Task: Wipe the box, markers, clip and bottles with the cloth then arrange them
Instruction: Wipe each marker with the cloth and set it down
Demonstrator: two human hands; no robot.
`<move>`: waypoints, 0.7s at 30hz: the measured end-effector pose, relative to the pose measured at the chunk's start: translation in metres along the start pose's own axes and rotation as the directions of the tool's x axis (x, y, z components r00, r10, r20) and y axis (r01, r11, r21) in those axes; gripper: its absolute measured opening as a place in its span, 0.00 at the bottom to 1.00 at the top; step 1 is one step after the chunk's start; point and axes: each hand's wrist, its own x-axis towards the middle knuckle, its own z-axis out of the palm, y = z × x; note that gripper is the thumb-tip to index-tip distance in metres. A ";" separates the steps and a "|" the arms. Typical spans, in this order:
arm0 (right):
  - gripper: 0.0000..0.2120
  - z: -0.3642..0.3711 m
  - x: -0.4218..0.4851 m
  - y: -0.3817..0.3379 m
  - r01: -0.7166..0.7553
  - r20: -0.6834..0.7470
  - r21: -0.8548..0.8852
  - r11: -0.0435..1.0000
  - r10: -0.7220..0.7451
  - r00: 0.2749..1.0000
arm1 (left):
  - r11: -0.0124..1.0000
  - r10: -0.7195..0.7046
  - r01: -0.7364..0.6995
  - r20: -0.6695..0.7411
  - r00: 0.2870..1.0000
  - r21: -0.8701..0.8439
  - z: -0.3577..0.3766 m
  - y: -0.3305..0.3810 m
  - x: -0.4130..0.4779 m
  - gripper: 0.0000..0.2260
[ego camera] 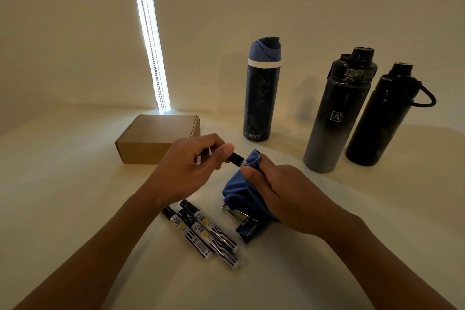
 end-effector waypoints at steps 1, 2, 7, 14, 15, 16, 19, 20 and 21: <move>0.17 0.000 0.000 0.000 0.000 -0.014 0.025 1.000 0.000 1.000 | 1.000 0.005 -0.005 -0.004 1.000 -0.008 -0.001 -0.001 0.000 0.09; 0.16 -0.001 -0.001 0.001 0.006 -0.025 0.046 0.999 -0.005 1.000 | 1.000 0.007 -0.008 -0.007 1.000 -0.012 -0.002 -0.003 0.000 0.09; 0.18 -0.006 -0.002 0.008 0.023 -0.026 0.086 0.996 -0.020 0.999 | 1.000 -0.013 0.013 -0.049 0.999 -0.009 -0.008 -0.009 0.001 0.06; 0.29 -0.013 -0.001 0.019 0.028 -0.028 0.032 0.999 -0.028 0.999 | 0.983 -0.062 0.058 -0.016 0.998 -0.175 -0.014 -0.010 -0.001 0.09; 0.34 -0.011 0.002 0.021 -0.009 0.034 0.028 1.000 0.008 0.999 | 0.984 -0.073 0.070 -0.013 0.997 -0.167 -0.013 -0.010 0.000 0.10; 0.35 -0.010 0.005 0.022 -0.057 0.086 0.021 0.998 0.055 0.995 | 0.987 -0.085 0.081 -0.022 0.996 -0.142 -0.011 -0.009 0.001 0.11; 0.16 -0.008 0.006 0.021 -0.090 0.071 -0.011 0.996 0.090 0.993 | 0.990 -0.093 0.087 -0.050 0.994 -0.112 -0.012 -0.012 0.001 0.10; 0.15 -0.009 0.004 0.020 -0.084 0.064 -0.009 0.996 0.084 0.994 | 0.990 -0.085 0.078 -0.055 0.995 -0.114 -0.014 -0.014 0.001 0.09; 0.14 -0.010 0.000 0.018 -0.076 0.061 -0.007 0.997 0.076 0.995 | 0.991 -0.075 0.068 -0.062 0.995 -0.112 -0.016 -0.015 0.001 0.08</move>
